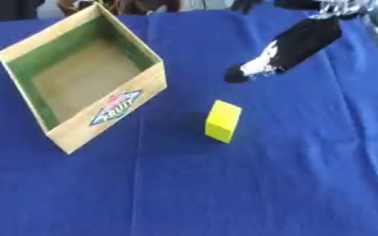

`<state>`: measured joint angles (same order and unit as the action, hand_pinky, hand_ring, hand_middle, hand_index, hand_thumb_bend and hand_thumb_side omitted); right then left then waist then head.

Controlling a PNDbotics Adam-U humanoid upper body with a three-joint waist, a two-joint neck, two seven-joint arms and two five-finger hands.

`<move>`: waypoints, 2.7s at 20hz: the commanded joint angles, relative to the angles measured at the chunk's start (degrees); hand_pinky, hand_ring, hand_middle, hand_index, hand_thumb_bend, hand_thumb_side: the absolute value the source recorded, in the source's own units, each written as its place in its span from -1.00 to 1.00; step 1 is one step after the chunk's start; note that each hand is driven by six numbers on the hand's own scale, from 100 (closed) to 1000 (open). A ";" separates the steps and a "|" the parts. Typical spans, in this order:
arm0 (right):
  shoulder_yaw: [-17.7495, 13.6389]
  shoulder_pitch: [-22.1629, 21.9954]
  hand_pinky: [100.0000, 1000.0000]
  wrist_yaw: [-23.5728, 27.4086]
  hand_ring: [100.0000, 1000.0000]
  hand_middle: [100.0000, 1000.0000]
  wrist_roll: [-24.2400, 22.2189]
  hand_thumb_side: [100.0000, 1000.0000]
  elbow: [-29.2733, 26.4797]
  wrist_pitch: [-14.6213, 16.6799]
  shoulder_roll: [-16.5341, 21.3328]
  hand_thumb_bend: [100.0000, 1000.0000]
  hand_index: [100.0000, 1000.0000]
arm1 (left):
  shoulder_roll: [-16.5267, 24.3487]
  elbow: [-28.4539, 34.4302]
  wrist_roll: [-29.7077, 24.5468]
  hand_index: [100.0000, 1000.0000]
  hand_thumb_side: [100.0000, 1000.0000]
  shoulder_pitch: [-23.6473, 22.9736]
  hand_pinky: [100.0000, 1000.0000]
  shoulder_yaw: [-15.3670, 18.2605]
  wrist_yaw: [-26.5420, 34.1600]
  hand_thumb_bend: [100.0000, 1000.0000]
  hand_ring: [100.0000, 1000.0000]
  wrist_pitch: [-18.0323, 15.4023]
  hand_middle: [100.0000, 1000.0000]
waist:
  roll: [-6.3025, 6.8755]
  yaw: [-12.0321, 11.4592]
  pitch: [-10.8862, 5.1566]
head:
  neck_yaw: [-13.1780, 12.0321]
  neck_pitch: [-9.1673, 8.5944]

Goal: Pick up objects on the table and place them in the box.

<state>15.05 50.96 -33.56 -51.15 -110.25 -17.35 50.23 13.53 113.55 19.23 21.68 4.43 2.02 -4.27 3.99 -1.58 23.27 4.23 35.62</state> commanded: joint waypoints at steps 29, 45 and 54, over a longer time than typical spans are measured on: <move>3.64 -7.87 0.58 -12.11 0.77 0.46 -0.59 0.40 -2.03 -4.93 -8.19 0.32 0.72 | -0.03 1.04 0.56 0.74 0.89 0.46 0.36 0.12 0.11 -1.00 0.39 0.11 0.38 | -0.56 1.04 -1.02 | -0.34 -0.19; 5.95 -9.29 0.53 -15.80 0.69 0.27 -0.26 0.24 4.07 -4.48 -10.51 0.03 0.66 | -0.34 1.04 0.32 0.73 0.89 0.63 0.36 -0.05 0.25 -1.00 0.39 0.12 0.38 | -0.21 0.65 -0.83 | 0.65 -0.60; 6.90 -9.89 0.43 -16.23 0.51 0.07 -0.11 0.20 4.95 -3.84 -10.67 -0.09 0.54 | -0.34 1.04 0.25 0.73 0.89 0.60 0.36 0.02 0.36 -1.00 0.40 0.20 0.38 | -0.03 0.73 -0.68 | 0.88 -0.56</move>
<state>22.27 40.51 -49.34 -49.84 -104.56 -19.99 38.93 12.55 113.55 19.59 21.74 4.43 2.41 -4.11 4.12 -0.81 23.69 4.99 35.60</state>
